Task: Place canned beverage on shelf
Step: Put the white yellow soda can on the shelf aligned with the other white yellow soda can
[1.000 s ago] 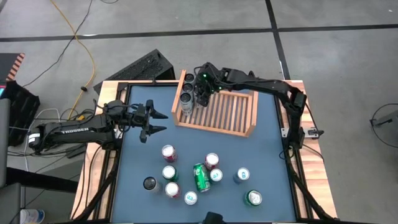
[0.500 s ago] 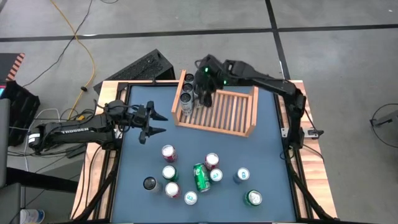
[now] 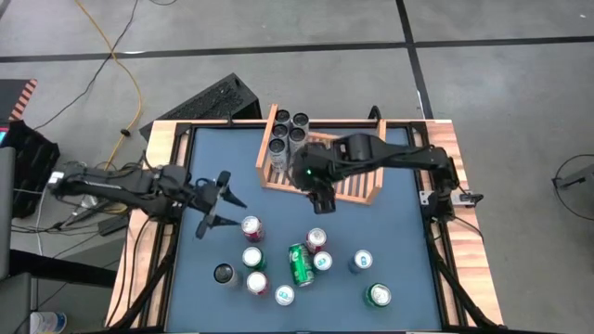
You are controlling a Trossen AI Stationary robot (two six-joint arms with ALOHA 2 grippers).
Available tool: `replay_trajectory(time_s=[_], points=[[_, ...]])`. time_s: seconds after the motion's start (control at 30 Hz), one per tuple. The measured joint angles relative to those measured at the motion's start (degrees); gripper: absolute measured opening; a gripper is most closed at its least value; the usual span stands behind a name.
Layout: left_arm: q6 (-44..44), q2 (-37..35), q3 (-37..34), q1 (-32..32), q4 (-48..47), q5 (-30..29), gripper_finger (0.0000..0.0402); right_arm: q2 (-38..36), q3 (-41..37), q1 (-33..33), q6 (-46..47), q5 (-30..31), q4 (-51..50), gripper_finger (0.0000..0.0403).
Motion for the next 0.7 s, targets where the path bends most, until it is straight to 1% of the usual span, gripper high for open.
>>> replay_trajectory(time_s=[0.1, 0.17, 0.27, 0.37, 0.43, 0.53, 0.7], points=[[-4.88, 1.90, 4.73, -6.64, -8.87, -7.67, 0.0224, 0.00, 2.40, 1.94, 4.38, 3.99, -7.09, 0.0291], [-7.88, 3.86, 7.41, -11.04, -13.95, -11.29, 0.0224, 0.00, 4.01, 3.00, 7.70, 5.79, -11.71, 0.0291], [-14.23, 7.14, 11.70, -16.65, -19.28, -15.32, 0.0224, -0.36, 4.61, 4.28, 11.11, 6.90, -12.28, 0.0291], [-20.04, 11.02, 16.13, -21.66, -22.79, -17.65, 0.0224, -1.71, 4.45, 5.62, 11.33, 7.04, -12.38, 0.0291], [-22.86, 13.99, 19.21, -24.93, -25.33, -18.87, 0.0224, -2.55, 4.57, 6.19, 11.54, 8.36, -12.42, 0.0291], [-26.53, 18.74, 23.81, -29.15, -29.11, -22.76, 0.0224, -2.82, 4.55, 6.54, 12.55, 9.44, -11.89, 0.0291], [-31.23, 26.85, 29.57, -33.26, -34.71, -23.03, 0.0224, -2.81, 4.50, 6.55, 12.65, 9.45, -12.34, 0.0291]])
